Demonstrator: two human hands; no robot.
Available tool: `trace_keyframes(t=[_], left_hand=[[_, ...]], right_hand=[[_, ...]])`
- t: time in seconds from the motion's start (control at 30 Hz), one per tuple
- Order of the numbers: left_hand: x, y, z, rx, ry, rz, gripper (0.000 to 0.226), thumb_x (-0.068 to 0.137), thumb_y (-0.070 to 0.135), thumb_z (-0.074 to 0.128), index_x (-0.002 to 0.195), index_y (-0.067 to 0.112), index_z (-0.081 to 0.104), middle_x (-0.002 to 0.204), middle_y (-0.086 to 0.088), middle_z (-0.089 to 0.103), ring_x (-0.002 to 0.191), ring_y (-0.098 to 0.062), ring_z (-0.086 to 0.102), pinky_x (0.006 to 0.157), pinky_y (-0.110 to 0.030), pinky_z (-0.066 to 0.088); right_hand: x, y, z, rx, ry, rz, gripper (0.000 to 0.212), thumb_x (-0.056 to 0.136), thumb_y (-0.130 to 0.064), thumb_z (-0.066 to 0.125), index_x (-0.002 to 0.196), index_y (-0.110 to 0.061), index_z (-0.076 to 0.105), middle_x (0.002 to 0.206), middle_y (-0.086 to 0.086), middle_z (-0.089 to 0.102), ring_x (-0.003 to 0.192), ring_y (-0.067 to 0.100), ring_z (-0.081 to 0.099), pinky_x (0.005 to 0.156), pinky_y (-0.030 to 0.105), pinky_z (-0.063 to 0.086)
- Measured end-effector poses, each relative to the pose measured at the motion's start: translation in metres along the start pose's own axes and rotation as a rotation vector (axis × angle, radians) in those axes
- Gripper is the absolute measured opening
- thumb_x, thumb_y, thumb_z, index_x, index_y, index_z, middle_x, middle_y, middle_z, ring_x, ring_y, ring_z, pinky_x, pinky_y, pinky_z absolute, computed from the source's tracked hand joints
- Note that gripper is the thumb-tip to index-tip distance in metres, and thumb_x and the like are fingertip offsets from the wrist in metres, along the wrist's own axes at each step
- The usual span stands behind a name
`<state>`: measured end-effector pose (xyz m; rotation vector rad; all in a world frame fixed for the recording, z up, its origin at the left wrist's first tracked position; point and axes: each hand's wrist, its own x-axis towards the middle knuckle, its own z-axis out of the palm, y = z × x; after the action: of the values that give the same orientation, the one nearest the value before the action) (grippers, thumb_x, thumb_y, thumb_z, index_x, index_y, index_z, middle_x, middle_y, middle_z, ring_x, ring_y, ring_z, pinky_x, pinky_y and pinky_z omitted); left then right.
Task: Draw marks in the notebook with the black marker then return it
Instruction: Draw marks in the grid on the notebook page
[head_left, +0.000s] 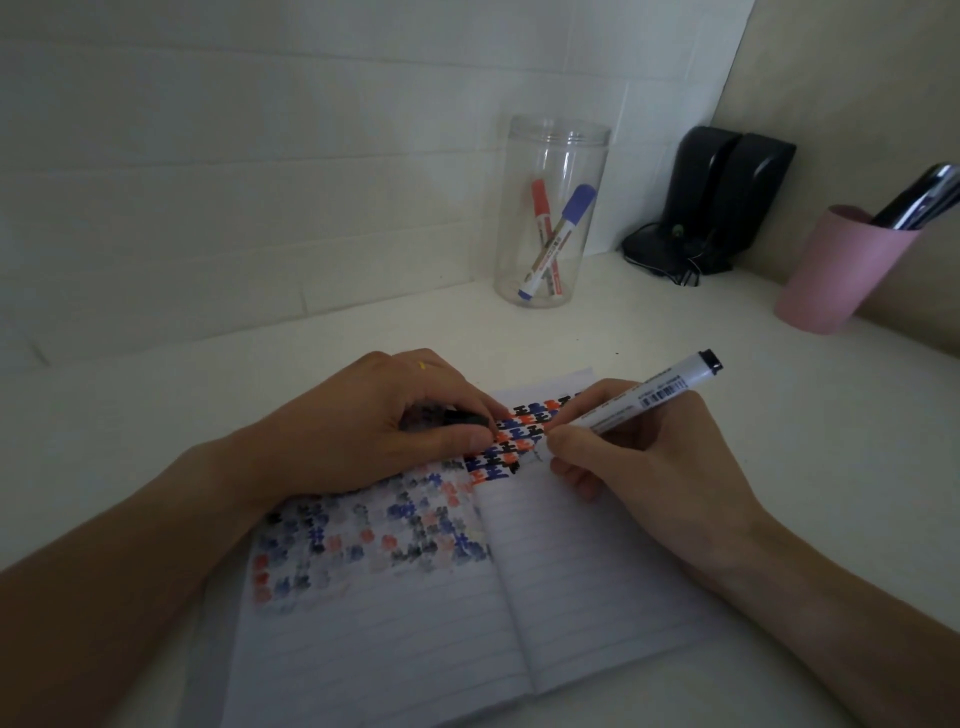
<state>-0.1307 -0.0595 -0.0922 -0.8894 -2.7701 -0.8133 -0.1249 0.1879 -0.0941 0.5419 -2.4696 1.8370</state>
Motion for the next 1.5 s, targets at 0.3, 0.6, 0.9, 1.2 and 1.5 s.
trace_keyframes(t=[0.3, 0.6, 0.9, 1.2, 1.5], left_hand=[[0.000, -0.001, 0.001, -0.005, 0.013, 0.007, 0.026, 0.094, 0.045, 0.065, 0.117, 0.037, 0.076, 0.120, 0.025, 0.073, 0.118, -0.002, 0.063, 0.098, -0.034, 0.055], [0.000, -0.002, 0.001, -0.003, 0.017, 0.011, 0.026, 0.094, 0.044, 0.066, 0.117, 0.036, 0.076, 0.120, 0.025, 0.073, 0.117, -0.003, 0.063, 0.097, -0.034, 0.055], [0.000, -0.002, 0.002, 0.004, 0.017, 0.008, 0.028, 0.094, 0.044, 0.066, 0.119, 0.035, 0.075, 0.119, 0.024, 0.074, 0.117, -0.004, 0.064, 0.096, -0.036, 0.056], [0.000, 0.001, 0.002, 0.009, 0.031, -0.012, 0.030, 0.094, 0.050, 0.063, 0.119, 0.038, 0.074, 0.117, 0.019, 0.075, 0.115, -0.002, 0.064, 0.096, -0.031, 0.055], [-0.002, 0.010, 0.002, 0.104, 0.152, -0.044, 0.032, 0.094, 0.053, 0.057, 0.112, 0.034, 0.076, 0.106, 0.021, 0.075, 0.099, 0.003, 0.067, 0.086, -0.024, 0.054]], right_hand=[[0.000, -0.002, 0.000, 0.003, -0.028, -0.010, 0.008, 0.079, -0.004, 0.077, 0.076, -0.011, 0.077, 0.068, 0.013, 0.076, 0.060, 0.024, 0.072, 0.058, 0.031, 0.061], [0.000, 0.000, 0.001, -0.052, -0.025, -0.003, 0.005, 0.078, -0.010, 0.078, 0.076, -0.014, 0.076, 0.066, 0.007, 0.076, 0.061, 0.023, 0.073, 0.059, 0.034, 0.061], [0.003, 0.002, 0.003, -0.079, 0.018, 0.026, 0.003, 0.071, -0.016, 0.075, 0.072, -0.014, 0.073, 0.061, 0.003, 0.072, 0.058, 0.015, 0.066, 0.056, 0.030, 0.056], [0.007, -0.006, -0.008, 0.413, 0.050, 0.017, 0.004, 0.081, -0.004, 0.073, 0.081, -0.008, 0.074, 0.063, 0.007, 0.066, 0.058, 0.017, 0.058, 0.050, 0.024, 0.045], [0.010, -0.002, -0.008, 0.593, 0.044, 0.149, 0.010, 0.083, -0.006, 0.069, 0.088, -0.007, 0.077, 0.063, 0.005, 0.064, 0.060, 0.015, 0.057, 0.053, 0.021, 0.047]])
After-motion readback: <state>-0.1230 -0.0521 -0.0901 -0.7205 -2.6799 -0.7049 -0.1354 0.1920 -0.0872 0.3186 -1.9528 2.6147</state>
